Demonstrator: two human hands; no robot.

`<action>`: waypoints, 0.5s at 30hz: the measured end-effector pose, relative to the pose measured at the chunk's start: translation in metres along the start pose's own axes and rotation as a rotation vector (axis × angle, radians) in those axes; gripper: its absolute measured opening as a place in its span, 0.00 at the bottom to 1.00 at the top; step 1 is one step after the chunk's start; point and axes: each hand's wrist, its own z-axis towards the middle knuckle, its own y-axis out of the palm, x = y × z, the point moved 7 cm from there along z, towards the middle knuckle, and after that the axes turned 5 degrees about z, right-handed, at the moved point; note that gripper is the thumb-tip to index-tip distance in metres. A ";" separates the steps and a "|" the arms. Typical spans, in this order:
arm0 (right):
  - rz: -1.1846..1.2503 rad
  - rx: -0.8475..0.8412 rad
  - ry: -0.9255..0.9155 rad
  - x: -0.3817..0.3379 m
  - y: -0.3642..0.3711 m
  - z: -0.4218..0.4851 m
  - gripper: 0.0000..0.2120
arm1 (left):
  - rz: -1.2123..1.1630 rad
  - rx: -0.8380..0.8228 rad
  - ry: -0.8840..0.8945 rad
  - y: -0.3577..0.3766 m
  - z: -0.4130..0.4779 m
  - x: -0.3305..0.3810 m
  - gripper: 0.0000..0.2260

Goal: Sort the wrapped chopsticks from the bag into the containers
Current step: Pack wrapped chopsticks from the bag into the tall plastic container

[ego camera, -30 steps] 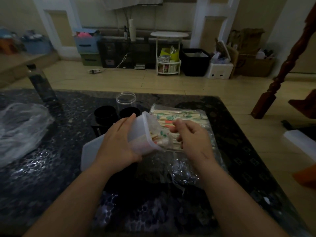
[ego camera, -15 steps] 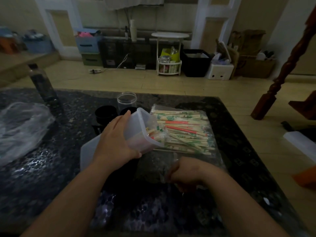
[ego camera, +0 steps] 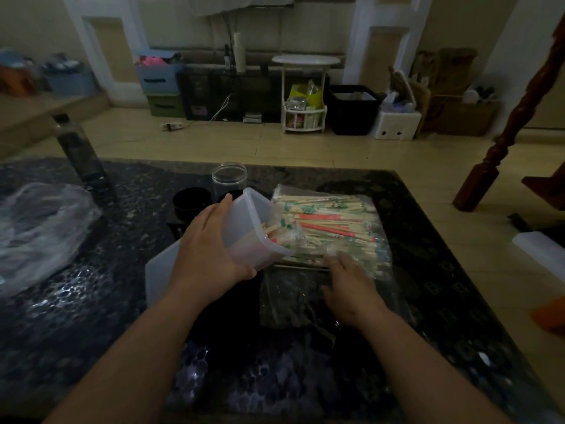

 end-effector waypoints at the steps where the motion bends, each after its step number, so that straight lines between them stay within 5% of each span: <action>1: 0.013 -0.006 0.002 0.002 0.001 0.002 0.33 | 0.001 0.006 -0.005 0.000 0.000 -0.001 0.59; 8: -0.084 0.031 0.000 -0.001 0.001 0.023 0.32 | -0.018 0.027 -0.037 -0.002 0.008 -0.003 0.59; 15: -0.160 0.239 0.063 0.012 -0.009 0.033 0.16 | -0.008 0.008 -0.033 0.000 0.011 -0.003 0.59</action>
